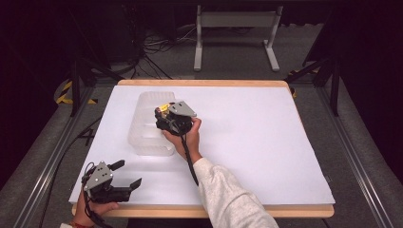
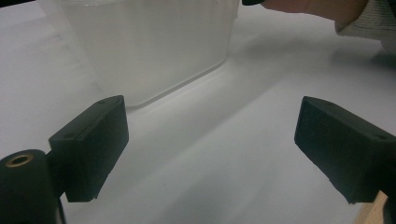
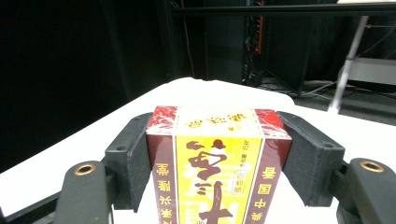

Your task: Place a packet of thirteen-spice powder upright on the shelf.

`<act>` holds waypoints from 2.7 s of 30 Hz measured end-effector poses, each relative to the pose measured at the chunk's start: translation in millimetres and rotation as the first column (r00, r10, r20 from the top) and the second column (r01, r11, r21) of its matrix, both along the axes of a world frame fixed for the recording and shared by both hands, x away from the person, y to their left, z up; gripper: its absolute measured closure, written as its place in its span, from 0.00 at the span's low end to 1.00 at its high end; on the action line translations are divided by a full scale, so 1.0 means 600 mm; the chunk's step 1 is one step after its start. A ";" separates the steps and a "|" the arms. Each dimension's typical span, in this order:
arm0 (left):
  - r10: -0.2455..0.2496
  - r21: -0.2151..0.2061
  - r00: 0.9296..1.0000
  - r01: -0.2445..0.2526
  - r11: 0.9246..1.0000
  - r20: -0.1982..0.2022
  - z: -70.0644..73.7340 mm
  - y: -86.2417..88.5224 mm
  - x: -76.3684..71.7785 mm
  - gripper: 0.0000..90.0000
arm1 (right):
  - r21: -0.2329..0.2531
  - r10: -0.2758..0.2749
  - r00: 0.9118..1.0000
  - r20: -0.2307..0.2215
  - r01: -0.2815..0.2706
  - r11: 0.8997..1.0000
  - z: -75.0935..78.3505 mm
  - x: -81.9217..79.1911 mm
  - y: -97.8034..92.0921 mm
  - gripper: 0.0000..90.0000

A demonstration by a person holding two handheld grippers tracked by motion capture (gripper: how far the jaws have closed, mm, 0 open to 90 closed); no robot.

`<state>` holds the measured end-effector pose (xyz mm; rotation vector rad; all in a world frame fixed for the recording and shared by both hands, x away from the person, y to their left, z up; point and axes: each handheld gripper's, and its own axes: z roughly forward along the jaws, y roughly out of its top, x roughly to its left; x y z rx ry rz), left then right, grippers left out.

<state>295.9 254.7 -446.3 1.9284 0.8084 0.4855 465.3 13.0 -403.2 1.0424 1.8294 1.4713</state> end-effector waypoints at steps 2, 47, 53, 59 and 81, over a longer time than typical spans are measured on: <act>0.003 0.006 1.000 -0.003 1.000 -0.003 -0.001 0.000 0.002 0.12 | -0.003 0.008 1.000 -0.005 -0.008 1.000 0.000 -0.002 -0.005 0.36; 0.013 0.051 1.000 -0.012 0.999 -0.012 -0.004 -0.010 0.006 0.12 | -0.242 0.129 0.990 -0.058 -0.140 0.960 0.039 -0.035 -0.101 0.25; 0.014 0.060 1.000 -0.013 0.998 -0.018 -0.005 -0.011 0.006 0.12 | -0.267 0.141 0.989 -0.052 -0.149 0.952 0.048 -0.045 -0.125 0.25; 0.016 0.069 1.000 -0.014 0.998 -0.019 -0.007 -0.010 0.006 0.12 | -0.290 0.155 0.986 -0.056 -0.165 0.943 0.058 -0.053 -0.148 0.25; 0.017 0.074 1.000 -0.016 0.997 -0.020 -0.007 -0.012 0.007 0.12 | -0.357 0.142 0.985 -0.099 -0.169 0.919 0.071 -0.066 -0.238 0.24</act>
